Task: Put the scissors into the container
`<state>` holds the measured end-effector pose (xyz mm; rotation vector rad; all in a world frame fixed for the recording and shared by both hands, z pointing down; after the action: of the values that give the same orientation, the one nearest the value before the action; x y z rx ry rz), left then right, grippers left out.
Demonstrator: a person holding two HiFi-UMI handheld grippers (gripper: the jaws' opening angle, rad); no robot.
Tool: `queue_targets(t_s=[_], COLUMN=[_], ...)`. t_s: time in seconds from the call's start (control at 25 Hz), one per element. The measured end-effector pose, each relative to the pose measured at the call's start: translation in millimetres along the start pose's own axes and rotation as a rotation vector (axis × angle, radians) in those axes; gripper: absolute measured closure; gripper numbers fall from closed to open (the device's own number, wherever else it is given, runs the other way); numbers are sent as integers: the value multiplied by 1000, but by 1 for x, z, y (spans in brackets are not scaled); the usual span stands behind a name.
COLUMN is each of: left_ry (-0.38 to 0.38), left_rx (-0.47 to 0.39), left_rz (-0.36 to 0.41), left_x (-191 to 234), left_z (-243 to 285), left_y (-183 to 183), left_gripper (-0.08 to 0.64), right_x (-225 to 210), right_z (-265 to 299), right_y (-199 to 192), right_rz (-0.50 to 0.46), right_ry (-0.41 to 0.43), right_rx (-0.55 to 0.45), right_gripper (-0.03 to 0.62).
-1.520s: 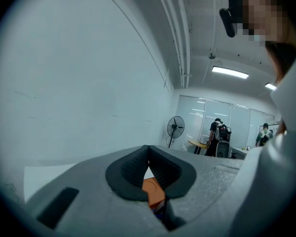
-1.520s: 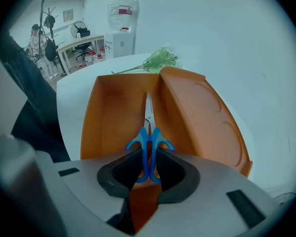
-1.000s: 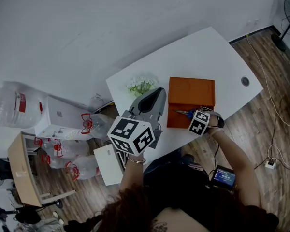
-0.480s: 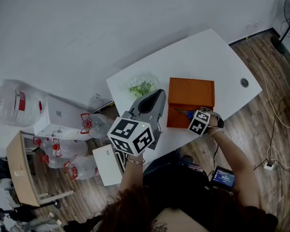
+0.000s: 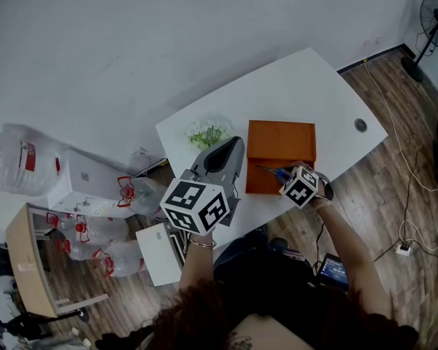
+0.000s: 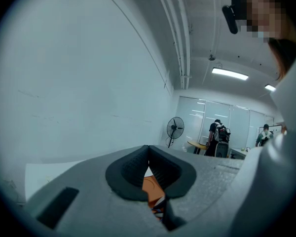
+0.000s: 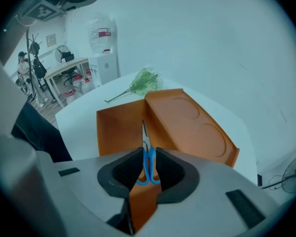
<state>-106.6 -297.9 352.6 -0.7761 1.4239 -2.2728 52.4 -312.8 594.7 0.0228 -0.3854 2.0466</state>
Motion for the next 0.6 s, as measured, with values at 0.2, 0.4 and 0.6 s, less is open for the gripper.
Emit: queue_targets(t_s=[0.2,0.4,0.6], left_ry=[-1,1,-1], left_rx=[-8,-20,-28], left_rz=[9,18,28], left_x=[-6,-11,-17], left_z=[-2,-5,-8], left_y=[2,3,4], left_gripper=[545,545,545], right_x=[-6,-9,-12], right_z=[-22,-52,-83], right_y=[3,11,16], right_rz=[65,130,220], right_ry=[-39,-93,-128], right_rx=[-71,-170,-281], right_gripper=[535,554,574])
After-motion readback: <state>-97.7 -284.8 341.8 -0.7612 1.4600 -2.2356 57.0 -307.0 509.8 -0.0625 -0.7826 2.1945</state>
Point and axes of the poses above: the fingertips, and each gripper's own axes: z forward along the fingers, x to its left, y out of its top, the point moved 5 cm from there along -z, backward along the fingers, and after that the axes turned 14 degrees about x, right-handed, at the moved point
